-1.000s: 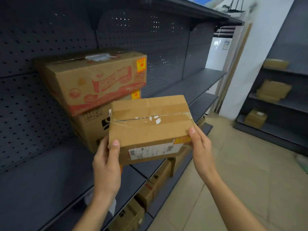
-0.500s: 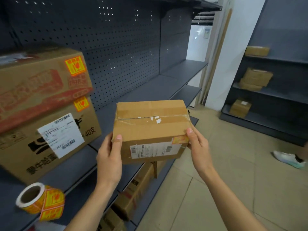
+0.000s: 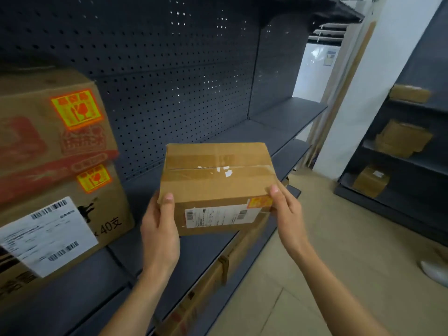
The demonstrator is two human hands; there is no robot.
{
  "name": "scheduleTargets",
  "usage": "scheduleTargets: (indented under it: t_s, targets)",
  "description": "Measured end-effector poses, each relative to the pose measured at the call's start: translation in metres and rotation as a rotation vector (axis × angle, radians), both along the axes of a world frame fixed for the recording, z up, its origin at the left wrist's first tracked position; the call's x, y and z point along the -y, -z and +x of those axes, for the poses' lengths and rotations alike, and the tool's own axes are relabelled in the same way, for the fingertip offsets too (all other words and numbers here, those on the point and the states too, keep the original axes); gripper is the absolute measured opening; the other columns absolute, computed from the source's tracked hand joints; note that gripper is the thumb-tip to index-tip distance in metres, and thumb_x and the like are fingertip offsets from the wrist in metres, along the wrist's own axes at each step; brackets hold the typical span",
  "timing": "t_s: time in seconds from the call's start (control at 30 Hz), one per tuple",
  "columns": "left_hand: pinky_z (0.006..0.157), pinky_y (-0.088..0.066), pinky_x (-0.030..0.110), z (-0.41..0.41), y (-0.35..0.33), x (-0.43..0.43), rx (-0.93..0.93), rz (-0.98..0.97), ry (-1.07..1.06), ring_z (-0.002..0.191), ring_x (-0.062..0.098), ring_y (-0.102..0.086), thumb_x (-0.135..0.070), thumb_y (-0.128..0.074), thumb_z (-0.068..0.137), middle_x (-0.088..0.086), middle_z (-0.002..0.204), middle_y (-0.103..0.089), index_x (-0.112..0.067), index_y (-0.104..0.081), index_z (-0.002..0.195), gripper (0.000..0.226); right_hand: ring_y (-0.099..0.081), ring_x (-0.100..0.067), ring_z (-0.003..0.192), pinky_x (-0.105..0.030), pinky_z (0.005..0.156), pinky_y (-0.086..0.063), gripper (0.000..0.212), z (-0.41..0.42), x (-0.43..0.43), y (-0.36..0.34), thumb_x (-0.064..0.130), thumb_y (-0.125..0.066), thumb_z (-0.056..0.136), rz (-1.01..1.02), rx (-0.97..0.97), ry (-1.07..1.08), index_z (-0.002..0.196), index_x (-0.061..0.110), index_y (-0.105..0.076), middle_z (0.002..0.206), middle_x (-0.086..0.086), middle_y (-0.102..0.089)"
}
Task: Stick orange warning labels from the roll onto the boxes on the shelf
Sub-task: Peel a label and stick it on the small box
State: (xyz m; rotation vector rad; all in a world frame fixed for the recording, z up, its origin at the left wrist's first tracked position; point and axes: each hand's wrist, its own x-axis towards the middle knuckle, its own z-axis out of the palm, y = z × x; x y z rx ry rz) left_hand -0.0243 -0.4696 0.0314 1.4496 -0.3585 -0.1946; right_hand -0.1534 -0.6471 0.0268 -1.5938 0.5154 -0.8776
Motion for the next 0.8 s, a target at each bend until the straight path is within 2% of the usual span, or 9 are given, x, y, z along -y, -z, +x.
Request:
scheduleTargets:
  t_s: [0.07, 0.13, 0.2, 0.3, 0.4, 0.6, 0.67, 0.73, 0.8]
  targets:
    - [0.067, -0.049, 0.01, 0.012, 0.002, 0.01, -0.024, -0.023, -0.029, 0.088, -0.006, -0.067, -0.038, -0.04, 0.105, -0.012, 0.106, -0.069, -0.032, -0.059, 0.122, 0.026, -0.068, -0.01, 0.106, -0.035, 0.095, -0.052, 0.052, 0.024, 0.013, -0.003, 0.057, -0.048, 0.093, 0.001, -0.016, -0.025, 0.129, 0.022, -0.064, 0.106, 0.009, -0.075]
    - [0.073, -0.048, 0.015, 0.024, 0.002, 0.018, -0.027, -0.029, -0.058, 0.092, -0.004, -0.067, -0.04, -0.041, 0.104, -0.012, 0.108, -0.069, -0.032, -0.059, 0.125, 0.029, -0.068, -0.001, 0.094, -0.028, 0.088, -0.049, 0.044, 0.045, 0.025, -0.005, 0.05, -0.049, 0.098, 0.002, -0.027, -0.031, 0.119, 0.016, -0.066, 0.089, 0.017, -0.074]
    - [0.078, -0.047, 0.017, 0.036, 0.005, 0.026, -0.031, -0.036, -0.088, 0.096, -0.005, -0.066, -0.042, -0.041, 0.103, -0.013, 0.11, -0.069, -0.032, -0.058, 0.128, 0.032, -0.068, 0.001, 0.088, -0.024, 0.085, -0.048, 0.038, 0.065, 0.036, -0.006, 0.043, -0.044, 0.101, 0.009, -0.062, -0.053, 0.114, 0.016, -0.067, 0.083, 0.017, -0.073]
    - [0.076, -0.049, 0.009, 0.05, 0.007, 0.034, -0.043, -0.036, -0.139, 0.096, -0.011, -0.064, -0.042, -0.041, 0.103, -0.017, 0.114, -0.067, -0.03, -0.056, 0.134, 0.036, -0.068, 0.001, 0.086, -0.018, 0.08, -0.049, 0.029, 0.094, 0.051, -0.006, 0.038, -0.039, 0.104, 0.018, -0.107, -0.095, 0.103, 0.028, -0.067, 0.082, 0.015, -0.074]
    - [0.08, -0.049, 0.014, 0.063, 0.007, 0.04, -0.07, -0.021, -0.182, 0.098, -0.01, -0.064, -0.043, -0.04, 0.103, -0.016, 0.118, -0.067, -0.029, -0.054, 0.138, 0.04, -0.066, 0.009, 0.081, -0.011, 0.075, -0.048, 0.026, 0.125, 0.064, -0.007, 0.036, -0.038, 0.105, 0.032, -0.116, -0.151, 0.102, 0.033, -0.064, 0.08, 0.023, -0.073]
    - [0.084, -0.044, 0.016, 0.092, 0.011, 0.053, -0.103, 0.002, -0.328, 0.11, -0.001, -0.061, -0.047, -0.043, 0.101, -0.015, 0.124, -0.066, -0.032, -0.052, 0.141, 0.044, -0.069, 0.004, 0.095, -0.024, 0.091, -0.049, 0.029, 0.191, 0.087, 0.001, 0.038, -0.04, 0.105, 0.081, -0.147, -0.345, 0.107, 0.031, -0.068, 0.096, 0.019, -0.076]
    - [0.089, -0.046, 0.021, 0.101, 0.015, 0.057, -0.122, -0.001, -0.376, 0.111, 0.003, -0.063, -0.047, -0.046, 0.1, -0.014, 0.123, -0.068, -0.031, -0.053, 0.14, 0.044, -0.069, 0.004, 0.096, -0.022, 0.09, -0.049, 0.029, 0.213, 0.093, 0.005, 0.038, -0.041, 0.105, 0.095, -0.156, -0.421, 0.109, 0.031, -0.068, 0.096, 0.018, -0.076]
    - [0.091, -0.048, 0.024, 0.108, 0.017, 0.062, -0.136, 0.003, -0.437, 0.103, -0.001, -0.067, -0.046, -0.049, 0.099, -0.015, 0.115, -0.07, -0.03, -0.056, 0.135, 0.039, -0.069, 0.005, 0.094, -0.017, 0.083, -0.049, 0.028, 0.232, 0.099, 0.009, 0.039, -0.041, 0.105, 0.11, -0.169, -0.501, 0.11, 0.032, -0.068, 0.095, 0.018, -0.076]
    - [0.092, -0.049, 0.024, 0.114, 0.018, 0.068, -0.153, 0.012, -0.487, 0.098, -0.004, -0.067, -0.044, -0.051, 0.099, -0.016, 0.111, -0.071, -0.032, -0.057, 0.131, 0.034, -0.07, 0.0, 0.098, -0.018, 0.083, -0.05, 0.034, 0.248, 0.104, 0.011, 0.042, -0.04, 0.104, 0.104, -0.191, -0.562, 0.114, 0.028, -0.069, 0.101, 0.012, -0.077]
